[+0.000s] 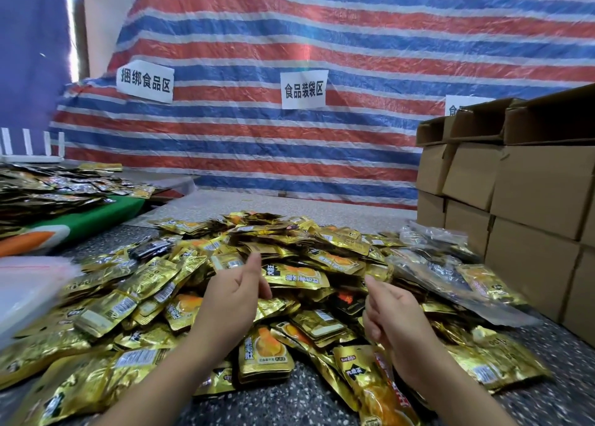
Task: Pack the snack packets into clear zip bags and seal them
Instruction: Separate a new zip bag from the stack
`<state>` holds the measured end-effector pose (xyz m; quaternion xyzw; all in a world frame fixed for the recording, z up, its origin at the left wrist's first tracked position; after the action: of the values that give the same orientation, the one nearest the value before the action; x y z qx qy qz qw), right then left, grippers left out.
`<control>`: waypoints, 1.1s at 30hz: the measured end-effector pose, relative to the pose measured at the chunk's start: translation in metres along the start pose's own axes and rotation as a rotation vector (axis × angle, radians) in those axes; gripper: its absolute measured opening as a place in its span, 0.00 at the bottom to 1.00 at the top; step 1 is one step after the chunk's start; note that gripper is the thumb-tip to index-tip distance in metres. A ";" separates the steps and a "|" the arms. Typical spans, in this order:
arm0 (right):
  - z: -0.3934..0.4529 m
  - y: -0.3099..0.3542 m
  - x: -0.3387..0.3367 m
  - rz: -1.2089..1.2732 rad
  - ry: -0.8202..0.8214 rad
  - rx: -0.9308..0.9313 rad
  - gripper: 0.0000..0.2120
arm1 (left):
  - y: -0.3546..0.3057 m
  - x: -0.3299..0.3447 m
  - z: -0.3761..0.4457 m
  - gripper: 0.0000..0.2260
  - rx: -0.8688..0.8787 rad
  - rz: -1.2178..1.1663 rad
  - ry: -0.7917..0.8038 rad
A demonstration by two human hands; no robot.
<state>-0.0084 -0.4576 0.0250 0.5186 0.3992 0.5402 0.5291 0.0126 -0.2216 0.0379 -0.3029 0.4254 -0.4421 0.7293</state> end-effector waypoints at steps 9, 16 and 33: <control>0.000 -0.003 0.002 0.006 0.075 0.015 0.25 | 0.006 -0.052 0.037 0.05 0.084 0.468 -0.144; 0.002 -0.008 0.004 0.032 0.108 0.049 0.27 | 0.080 -0.176 0.060 0.08 -0.163 1.016 -0.290; -0.001 -0.009 0.016 0.001 0.156 0.044 0.28 | 0.167 -0.255 0.038 0.08 -0.521 1.449 -0.064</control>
<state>-0.0064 -0.4406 0.0188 0.4868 0.4507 0.5701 0.4846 0.0485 0.0820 0.0083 -0.1232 0.5867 0.2695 0.7536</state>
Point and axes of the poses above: each hand's wrist, its own z-axis towards the middle knuckle, its own x-axis out of the palm, y = z × x, the point moved 6 cm from there along z, towards the middle knuckle, and after that the axes turned 11 degrees about z, right-handed, at the moved point
